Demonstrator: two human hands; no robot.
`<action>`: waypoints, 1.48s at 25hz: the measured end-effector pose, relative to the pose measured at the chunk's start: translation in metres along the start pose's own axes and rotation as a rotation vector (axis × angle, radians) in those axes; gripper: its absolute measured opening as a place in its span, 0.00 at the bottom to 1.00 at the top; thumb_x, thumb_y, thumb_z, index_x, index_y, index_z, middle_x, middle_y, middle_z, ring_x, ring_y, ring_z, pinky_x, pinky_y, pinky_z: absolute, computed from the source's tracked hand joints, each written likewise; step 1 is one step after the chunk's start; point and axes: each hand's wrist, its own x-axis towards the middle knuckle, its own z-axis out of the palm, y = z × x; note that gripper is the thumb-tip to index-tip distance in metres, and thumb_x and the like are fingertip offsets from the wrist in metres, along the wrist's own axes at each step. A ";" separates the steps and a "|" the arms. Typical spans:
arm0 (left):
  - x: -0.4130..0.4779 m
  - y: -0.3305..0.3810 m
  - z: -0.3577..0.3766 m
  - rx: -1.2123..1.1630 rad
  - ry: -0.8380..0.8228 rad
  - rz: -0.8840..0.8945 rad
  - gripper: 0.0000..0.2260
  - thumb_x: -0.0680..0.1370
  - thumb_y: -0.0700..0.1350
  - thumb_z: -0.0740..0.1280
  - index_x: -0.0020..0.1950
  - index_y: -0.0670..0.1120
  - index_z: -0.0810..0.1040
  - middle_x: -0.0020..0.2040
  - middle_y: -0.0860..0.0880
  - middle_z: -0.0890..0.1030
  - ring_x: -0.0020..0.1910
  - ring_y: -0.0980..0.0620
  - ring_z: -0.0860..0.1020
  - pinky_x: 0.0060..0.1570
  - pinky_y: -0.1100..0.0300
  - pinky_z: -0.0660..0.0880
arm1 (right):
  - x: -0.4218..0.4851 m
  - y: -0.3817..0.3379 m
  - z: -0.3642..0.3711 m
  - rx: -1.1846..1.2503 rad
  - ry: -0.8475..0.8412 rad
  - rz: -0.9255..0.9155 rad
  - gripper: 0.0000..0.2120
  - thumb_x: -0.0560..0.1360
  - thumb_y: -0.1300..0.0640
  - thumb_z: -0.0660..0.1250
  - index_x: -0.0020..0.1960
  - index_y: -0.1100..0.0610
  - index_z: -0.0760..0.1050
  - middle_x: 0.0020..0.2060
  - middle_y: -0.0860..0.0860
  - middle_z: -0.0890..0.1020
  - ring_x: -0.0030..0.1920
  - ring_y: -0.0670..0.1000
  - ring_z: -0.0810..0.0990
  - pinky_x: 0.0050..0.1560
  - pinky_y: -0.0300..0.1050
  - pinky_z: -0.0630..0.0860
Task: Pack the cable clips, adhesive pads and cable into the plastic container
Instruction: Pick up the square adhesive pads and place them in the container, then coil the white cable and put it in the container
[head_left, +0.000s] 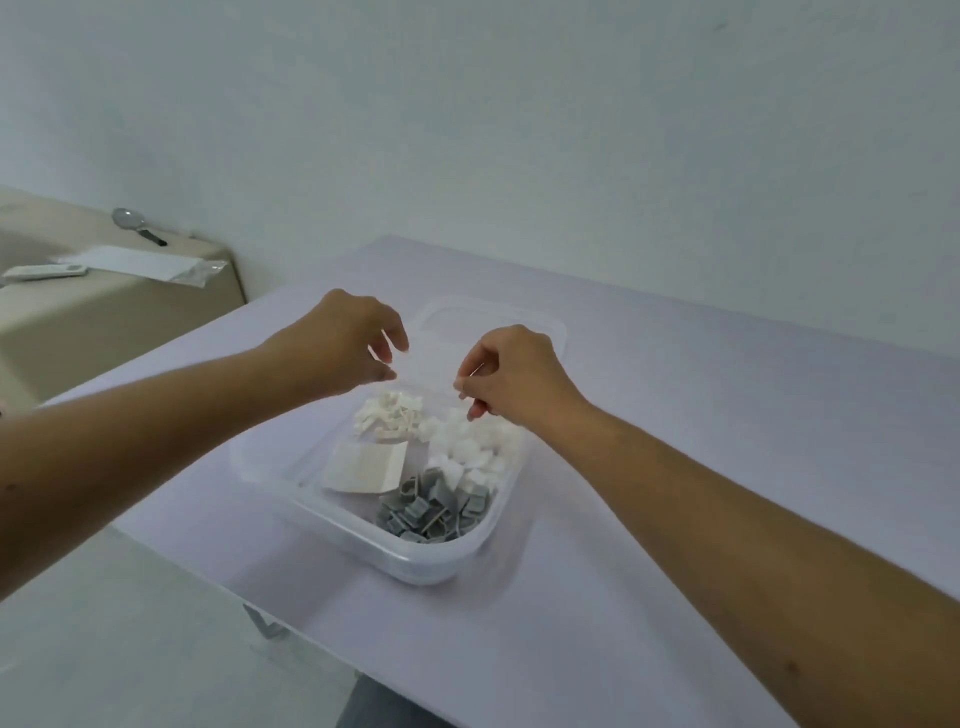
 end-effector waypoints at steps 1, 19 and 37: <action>0.006 0.015 -0.004 -0.064 0.019 0.014 0.09 0.72 0.39 0.73 0.52 0.44 0.82 0.47 0.47 0.84 0.42 0.50 0.83 0.47 0.53 0.81 | -0.002 0.007 -0.018 0.041 0.063 -0.002 0.02 0.72 0.66 0.70 0.44 0.66 0.79 0.38 0.58 0.85 0.23 0.44 0.80 0.28 0.37 0.75; 0.074 0.411 0.222 -0.291 -0.487 0.311 0.29 0.76 0.62 0.63 0.61 0.38 0.75 0.61 0.39 0.76 0.60 0.41 0.76 0.53 0.53 0.74 | -0.210 0.310 -0.346 -0.593 0.636 0.892 0.19 0.74 0.51 0.70 0.36 0.67 0.75 0.30 0.59 0.77 0.36 0.57 0.80 0.30 0.39 0.64; 0.096 0.394 0.261 -0.904 -0.464 -0.118 0.13 0.74 0.45 0.71 0.51 0.36 0.79 0.50 0.35 0.82 0.51 0.39 0.82 0.47 0.55 0.76 | -0.166 0.293 -0.291 0.298 0.789 0.534 0.05 0.76 0.62 0.68 0.49 0.64 0.77 0.38 0.55 0.84 0.26 0.39 0.80 0.33 0.36 0.74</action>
